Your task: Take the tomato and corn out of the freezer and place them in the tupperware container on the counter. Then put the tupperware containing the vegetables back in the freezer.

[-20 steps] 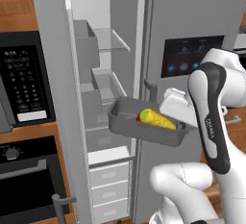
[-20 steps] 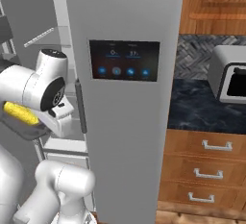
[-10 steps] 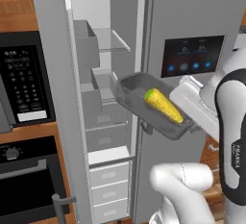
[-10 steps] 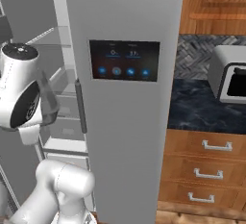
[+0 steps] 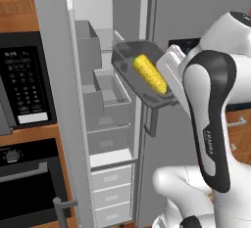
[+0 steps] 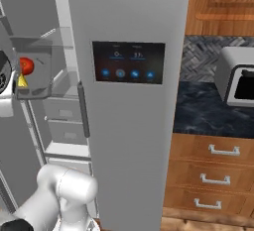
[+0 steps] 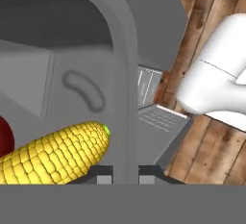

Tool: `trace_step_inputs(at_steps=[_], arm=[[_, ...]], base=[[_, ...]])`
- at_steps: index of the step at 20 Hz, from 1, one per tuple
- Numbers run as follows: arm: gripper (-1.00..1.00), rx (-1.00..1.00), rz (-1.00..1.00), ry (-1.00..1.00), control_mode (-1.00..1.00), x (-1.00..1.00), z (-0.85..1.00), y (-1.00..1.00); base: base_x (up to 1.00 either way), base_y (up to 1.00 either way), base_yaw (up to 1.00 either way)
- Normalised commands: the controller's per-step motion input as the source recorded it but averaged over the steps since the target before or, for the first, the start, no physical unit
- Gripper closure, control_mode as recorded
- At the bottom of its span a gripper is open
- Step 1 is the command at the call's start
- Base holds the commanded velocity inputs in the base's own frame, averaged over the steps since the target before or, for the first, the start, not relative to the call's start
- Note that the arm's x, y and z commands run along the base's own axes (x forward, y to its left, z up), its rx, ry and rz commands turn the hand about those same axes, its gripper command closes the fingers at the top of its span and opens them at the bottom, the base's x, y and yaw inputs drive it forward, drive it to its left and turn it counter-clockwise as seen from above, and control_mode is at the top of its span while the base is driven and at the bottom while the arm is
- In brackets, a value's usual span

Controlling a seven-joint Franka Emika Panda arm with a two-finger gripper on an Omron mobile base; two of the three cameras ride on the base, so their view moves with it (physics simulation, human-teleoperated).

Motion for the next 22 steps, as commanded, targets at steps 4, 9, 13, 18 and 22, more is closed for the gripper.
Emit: trace_step_inputs(at_steps=[4,9,13,18,22], arm=[[1.0,0.0,-0.14,-0.02,-1.0,0.9,0.29,0.63],[1.0,0.01,-0.08,0.0,-1.0,0.98,0.3,0.34],[1.0,0.02,-0.03,0.0,-1.0,1.0,0.06,0.14],[1.0,0.03,0.0,-0.01,-1.0,0.93,0.0,0.05],[1.0,0.0,0.0,-0.07,-1.0,0.73,0.0,0.21]], base=[[0.0,0.0,0.0],[0.0,0.0,0.0],[0.0,0.0,0.0],[0.0,0.0,0.0],[0.0,0.0,0.0]])
